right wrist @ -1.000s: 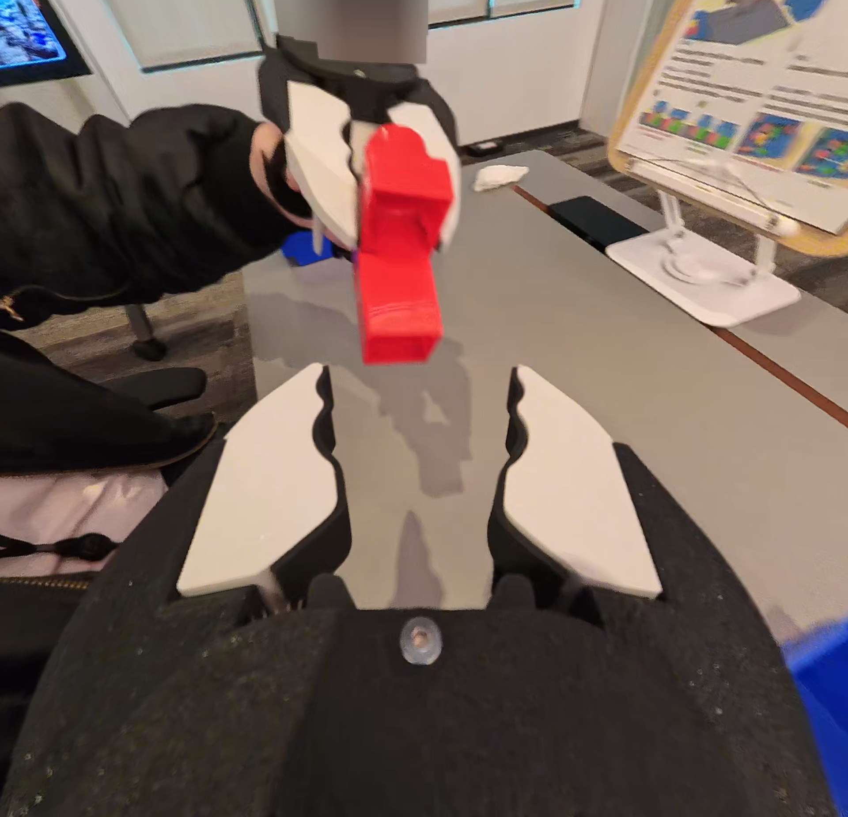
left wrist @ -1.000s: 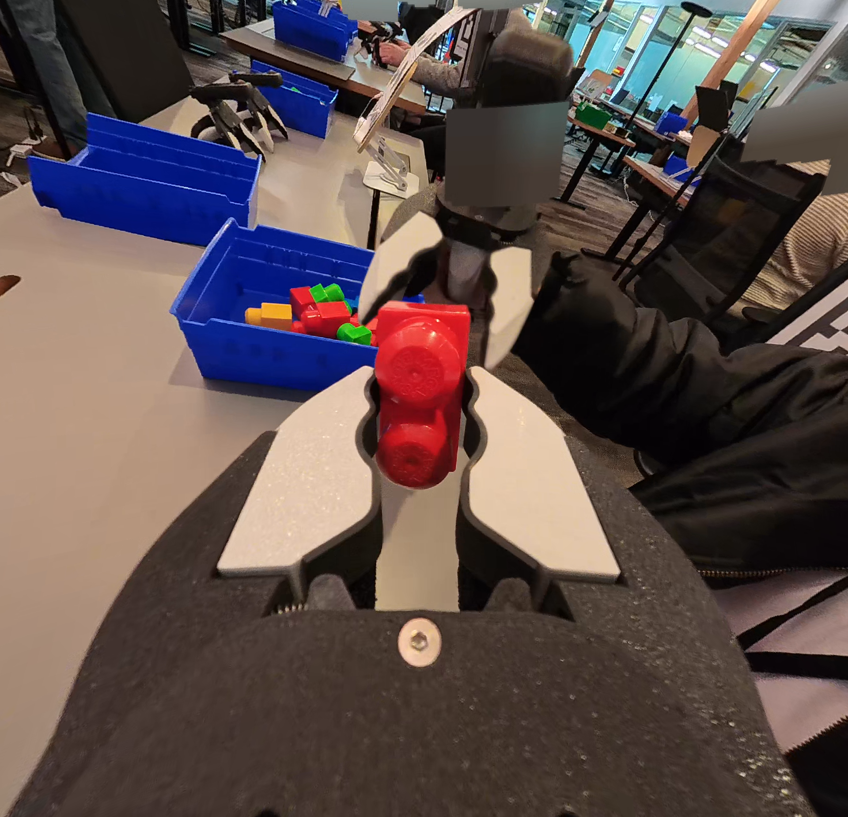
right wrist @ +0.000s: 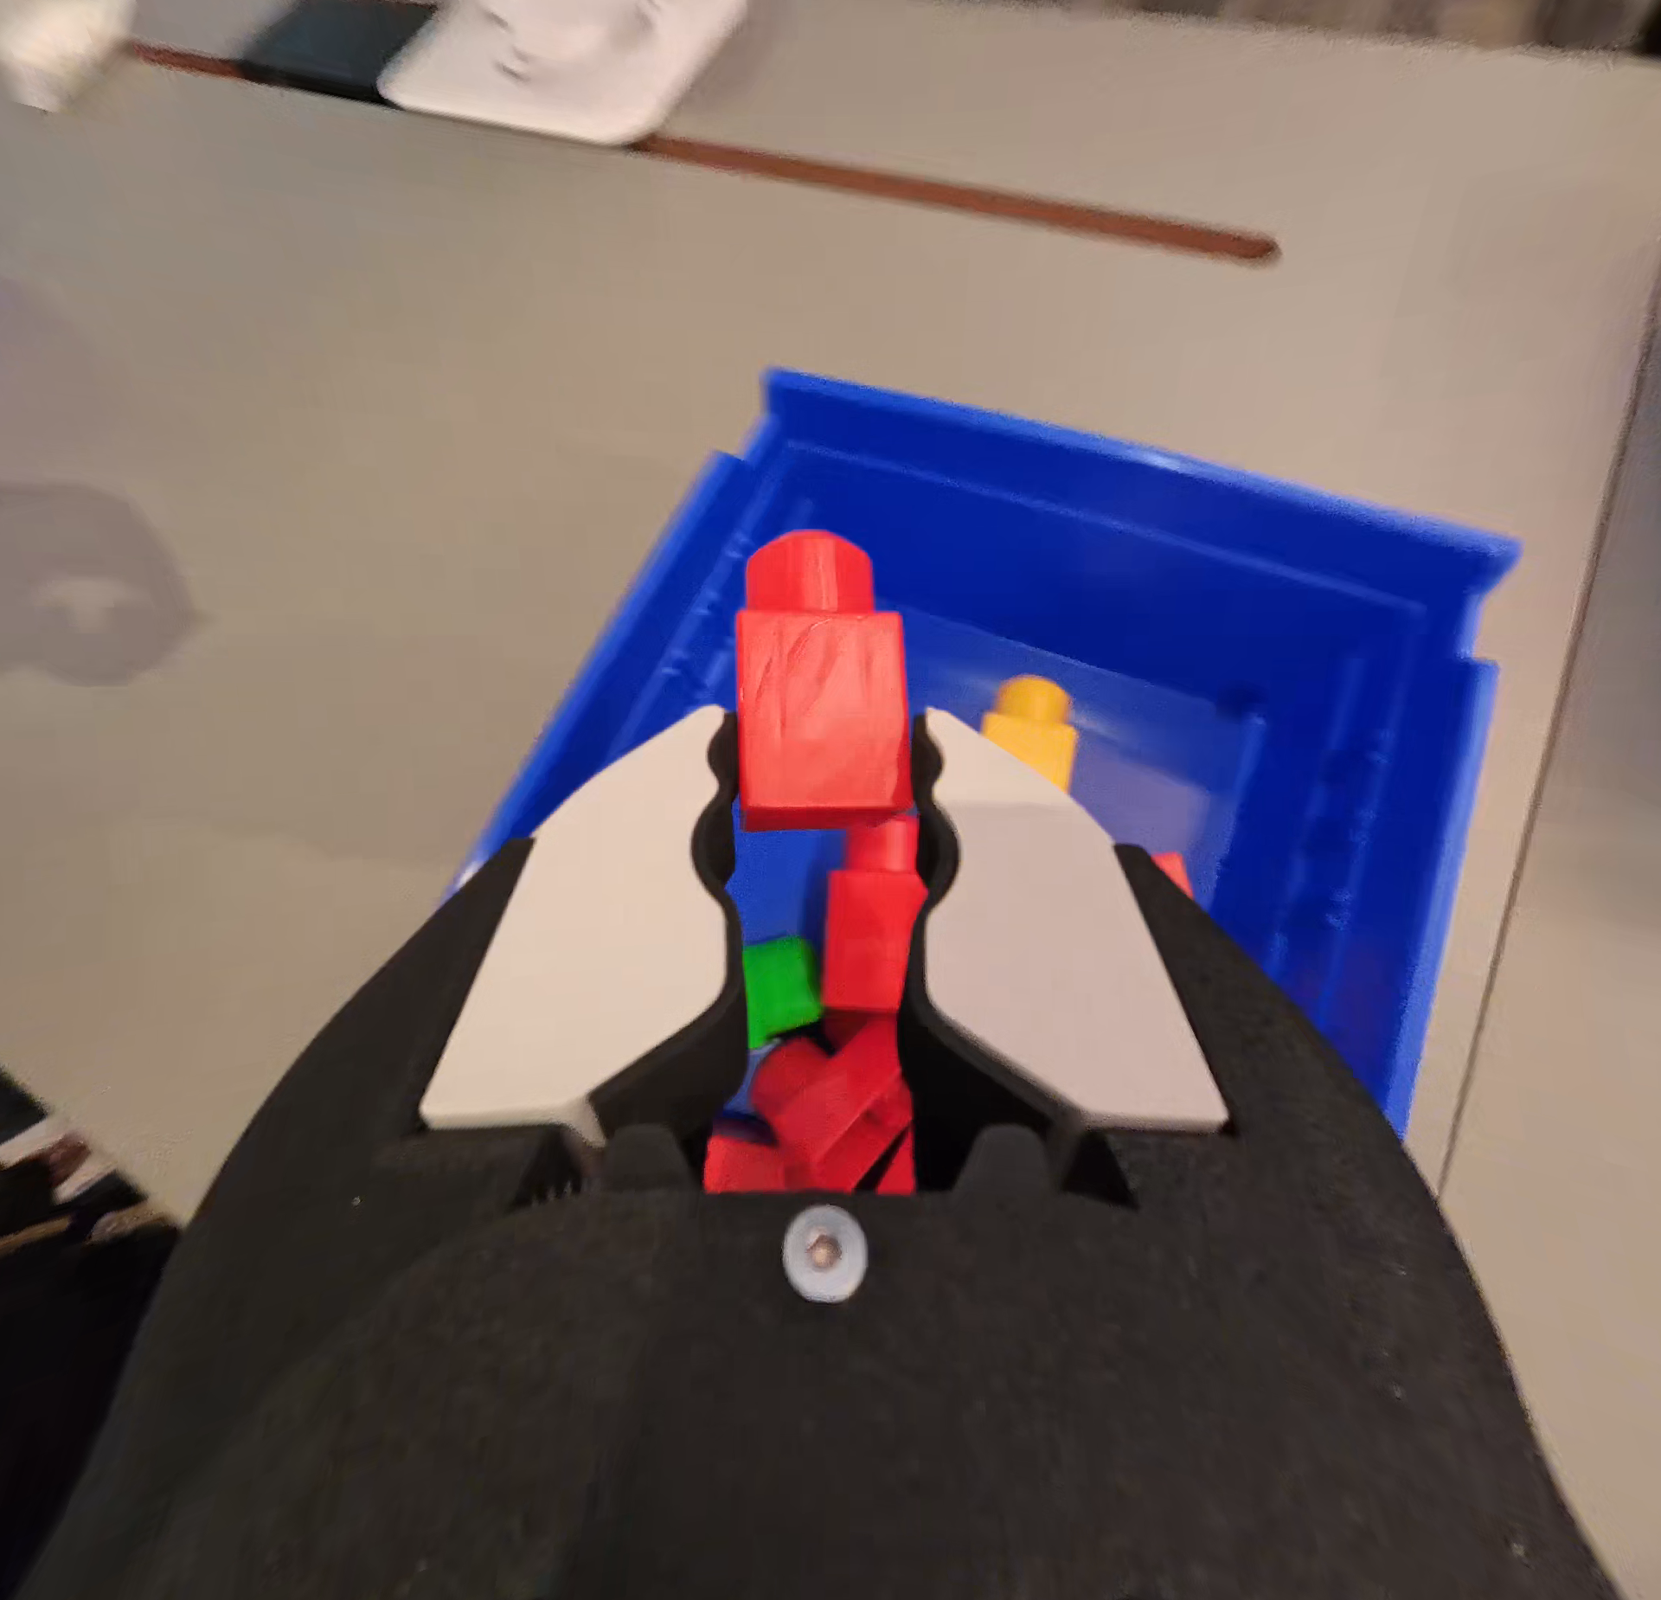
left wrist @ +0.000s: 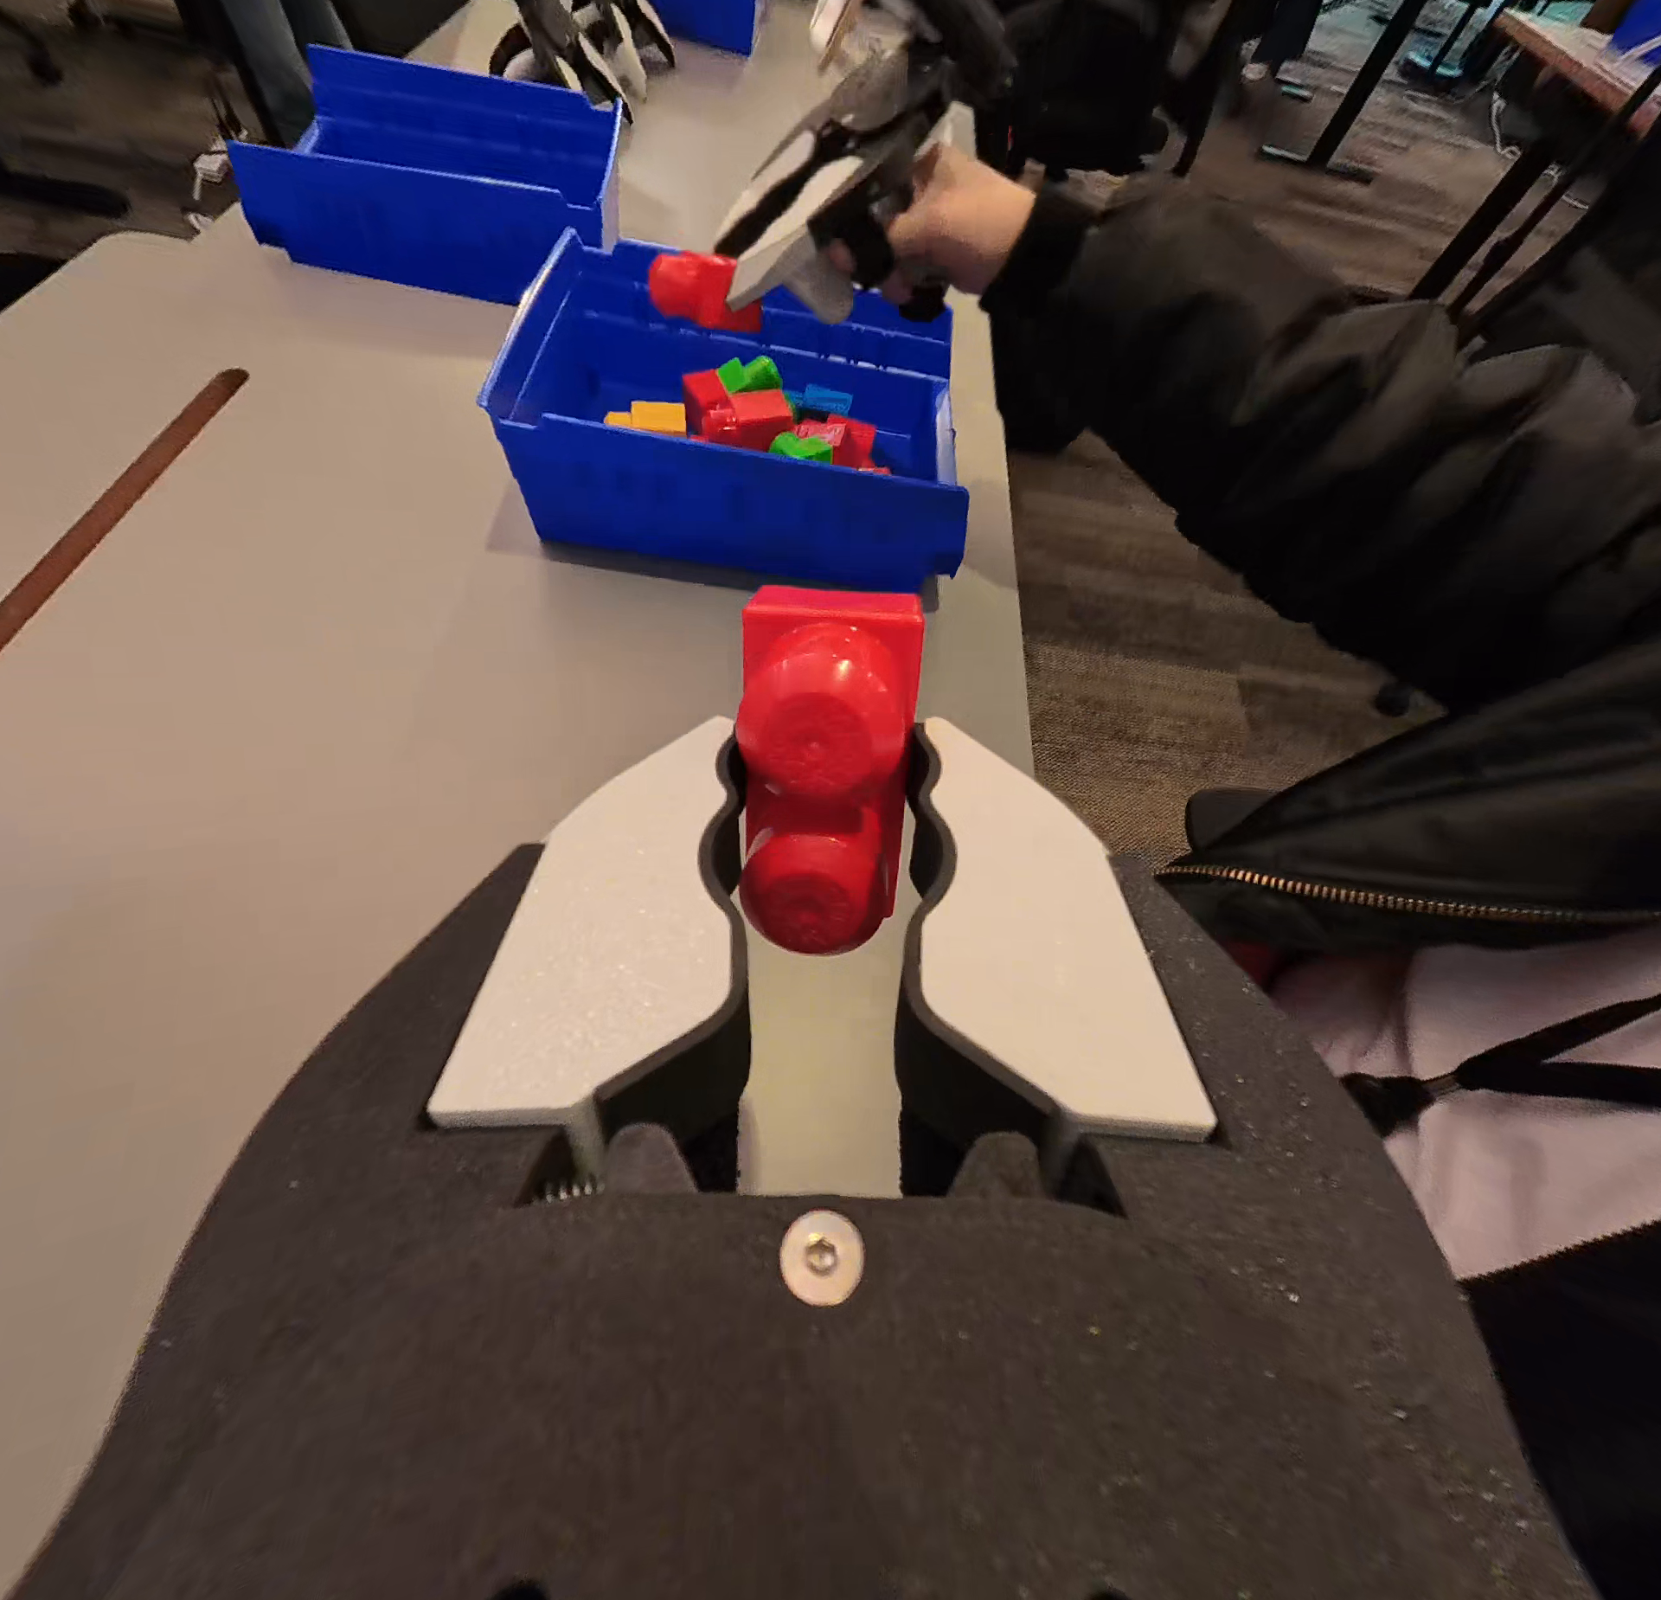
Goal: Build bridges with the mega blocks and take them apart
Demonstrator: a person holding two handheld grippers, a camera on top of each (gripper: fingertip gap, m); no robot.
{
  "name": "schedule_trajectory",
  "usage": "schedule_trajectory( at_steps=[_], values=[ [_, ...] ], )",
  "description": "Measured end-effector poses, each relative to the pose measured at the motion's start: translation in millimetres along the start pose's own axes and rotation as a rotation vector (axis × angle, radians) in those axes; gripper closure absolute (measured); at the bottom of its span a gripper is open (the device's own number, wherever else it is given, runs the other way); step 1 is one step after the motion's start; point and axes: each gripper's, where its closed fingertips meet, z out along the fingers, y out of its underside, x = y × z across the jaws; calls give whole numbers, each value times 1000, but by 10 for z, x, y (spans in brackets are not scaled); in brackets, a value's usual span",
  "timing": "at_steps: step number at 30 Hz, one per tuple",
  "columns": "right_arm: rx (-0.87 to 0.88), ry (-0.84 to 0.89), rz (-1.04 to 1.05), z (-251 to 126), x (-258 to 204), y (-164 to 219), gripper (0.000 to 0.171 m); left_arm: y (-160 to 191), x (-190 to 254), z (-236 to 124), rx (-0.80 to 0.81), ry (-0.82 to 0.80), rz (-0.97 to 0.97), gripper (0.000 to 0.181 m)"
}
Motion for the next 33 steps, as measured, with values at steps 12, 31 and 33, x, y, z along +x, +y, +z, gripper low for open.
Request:
schedule_trajectory(
  at_steps=[12, 31, 33],
  values=[
    [129, -124, -147, 150, -719, -282, 116, 384, -119, -154, -102, -87, -29, 147],
    [38, -687, -734, 346, -3503, -320, 136, 419, 333, 388, -286, 12, 180, 147],
    [43, -663, -721, 337, -3412, -329, 136, 420, 304, 382, -279, 1, 172, 144]
  ],
)
